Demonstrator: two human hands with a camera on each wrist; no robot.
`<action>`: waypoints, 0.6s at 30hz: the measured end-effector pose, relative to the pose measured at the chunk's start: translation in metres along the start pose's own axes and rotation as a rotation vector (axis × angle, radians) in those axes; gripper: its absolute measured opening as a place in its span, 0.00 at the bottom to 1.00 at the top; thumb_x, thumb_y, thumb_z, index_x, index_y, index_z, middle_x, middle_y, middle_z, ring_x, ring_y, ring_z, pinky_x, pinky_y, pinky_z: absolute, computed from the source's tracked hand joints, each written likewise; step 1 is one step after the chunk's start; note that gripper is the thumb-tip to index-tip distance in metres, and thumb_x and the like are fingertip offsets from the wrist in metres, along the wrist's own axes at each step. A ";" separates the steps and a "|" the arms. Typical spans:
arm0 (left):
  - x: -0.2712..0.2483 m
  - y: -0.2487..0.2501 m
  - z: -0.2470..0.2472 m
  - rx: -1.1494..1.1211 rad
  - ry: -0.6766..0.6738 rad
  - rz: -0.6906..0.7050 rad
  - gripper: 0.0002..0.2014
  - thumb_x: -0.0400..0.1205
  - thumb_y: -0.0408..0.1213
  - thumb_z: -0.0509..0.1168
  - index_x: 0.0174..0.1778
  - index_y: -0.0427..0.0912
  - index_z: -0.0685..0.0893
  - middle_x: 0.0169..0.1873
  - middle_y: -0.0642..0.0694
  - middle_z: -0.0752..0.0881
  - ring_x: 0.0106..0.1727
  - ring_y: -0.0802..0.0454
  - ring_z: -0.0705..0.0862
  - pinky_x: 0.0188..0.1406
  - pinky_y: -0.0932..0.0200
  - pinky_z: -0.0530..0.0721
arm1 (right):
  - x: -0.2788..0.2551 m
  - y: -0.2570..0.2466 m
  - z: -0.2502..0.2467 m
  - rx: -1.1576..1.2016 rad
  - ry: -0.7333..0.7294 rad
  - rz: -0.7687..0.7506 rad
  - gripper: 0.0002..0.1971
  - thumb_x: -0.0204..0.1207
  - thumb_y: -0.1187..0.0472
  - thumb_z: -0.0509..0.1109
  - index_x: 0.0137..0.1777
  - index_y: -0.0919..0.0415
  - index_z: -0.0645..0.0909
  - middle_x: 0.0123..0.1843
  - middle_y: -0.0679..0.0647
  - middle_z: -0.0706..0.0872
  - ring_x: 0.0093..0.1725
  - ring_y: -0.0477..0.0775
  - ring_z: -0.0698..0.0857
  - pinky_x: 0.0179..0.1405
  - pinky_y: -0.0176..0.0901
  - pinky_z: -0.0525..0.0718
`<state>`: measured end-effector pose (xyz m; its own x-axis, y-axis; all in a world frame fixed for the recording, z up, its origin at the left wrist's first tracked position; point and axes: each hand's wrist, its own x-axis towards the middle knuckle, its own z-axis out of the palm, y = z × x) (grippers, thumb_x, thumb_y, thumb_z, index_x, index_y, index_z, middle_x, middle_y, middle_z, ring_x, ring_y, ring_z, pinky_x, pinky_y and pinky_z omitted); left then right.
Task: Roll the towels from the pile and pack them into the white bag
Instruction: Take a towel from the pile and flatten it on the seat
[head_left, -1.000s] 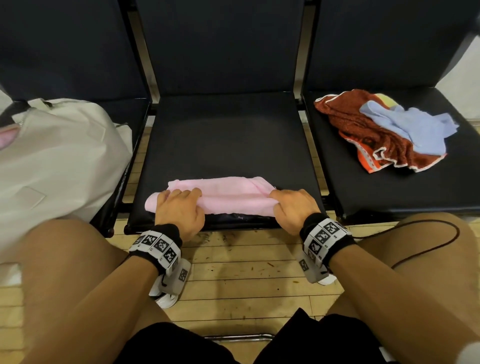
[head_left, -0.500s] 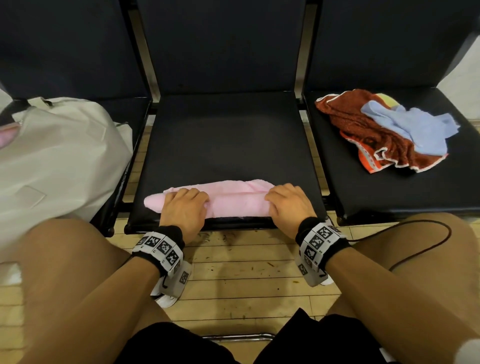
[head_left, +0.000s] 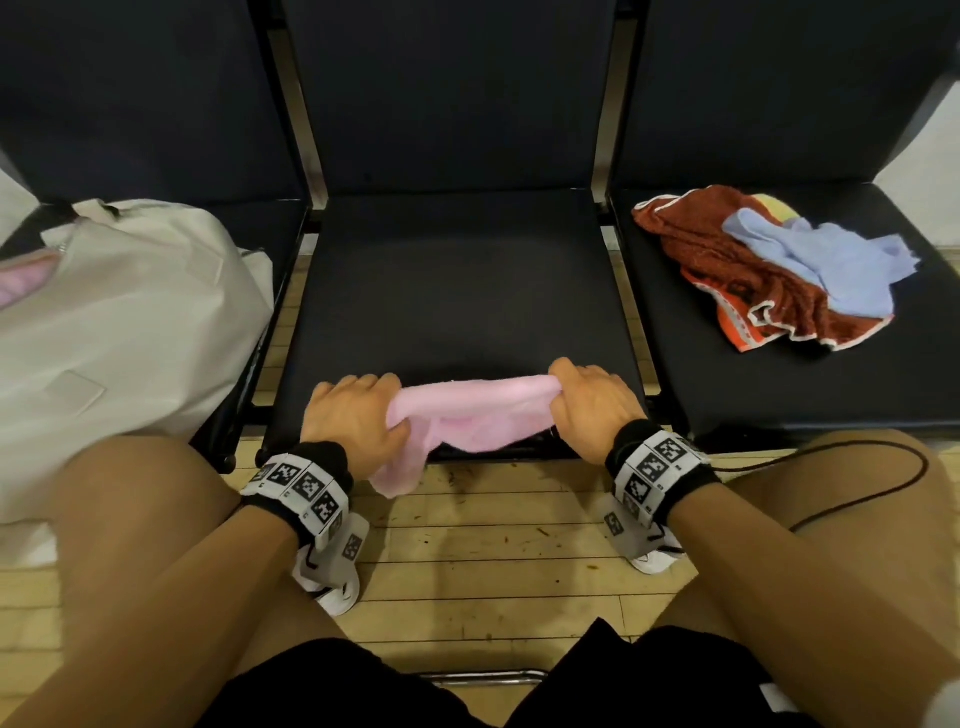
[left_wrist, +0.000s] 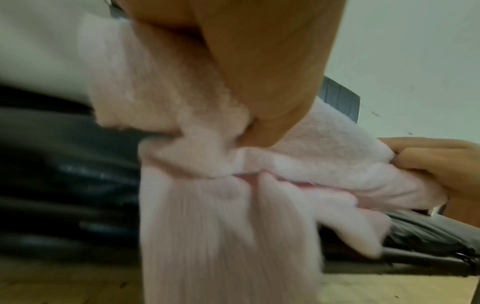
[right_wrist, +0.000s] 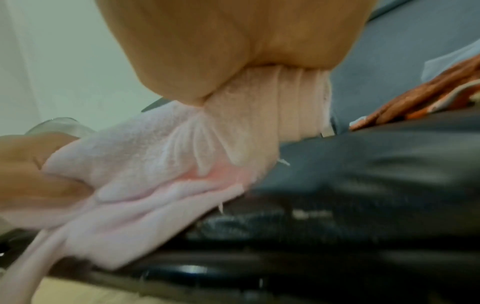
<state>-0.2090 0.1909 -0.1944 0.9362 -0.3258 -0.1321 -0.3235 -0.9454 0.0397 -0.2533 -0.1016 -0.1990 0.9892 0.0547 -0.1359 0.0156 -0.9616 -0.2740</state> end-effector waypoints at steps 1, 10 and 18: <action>0.001 -0.001 -0.007 0.012 -0.005 -0.011 0.07 0.78 0.49 0.62 0.48 0.56 0.72 0.40 0.56 0.78 0.46 0.50 0.80 0.52 0.50 0.71 | -0.001 0.001 -0.008 0.016 0.009 -0.009 0.03 0.80 0.58 0.55 0.51 0.55 0.67 0.37 0.50 0.77 0.39 0.58 0.76 0.40 0.49 0.70; 0.032 -0.013 -0.072 0.017 0.190 -0.148 0.07 0.76 0.41 0.65 0.49 0.52 0.78 0.46 0.51 0.80 0.54 0.44 0.79 0.53 0.44 0.73 | 0.027 0.000 -0.063 -0.187 0.140 -0.048 0.11 0.73 0.58 0.68 0.54 0.53 0.74 0.48 0.52 0.81 0.53 0.62 0.80 0.48 0.53 0.70; 0.053 -0.006 -0.146 -0.237 0.657 -0.187 0.12 0.78 0.32 0.64 0.57 0.43 0.83 0.56 0.39 0.83 0.60 0.32 0.76 0.56 0.41 0.74 | 0.061 -0.011 -0.148 -0.141 0.817 -0.047 0.14 0.68 0.67 0.75 0.53 0.58 0.82 0.50 0.58 0.85 0.51 0.65 0.82 0.54 0.59 0.77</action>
<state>-0.1374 0.1789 -0.0566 0.8863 -0.0238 0.4625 -0.1806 -0.9373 0.2979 -0.1716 -0.1271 -0.0631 0.7803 -0.0643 0.6221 0.0242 -0.9909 -0.1328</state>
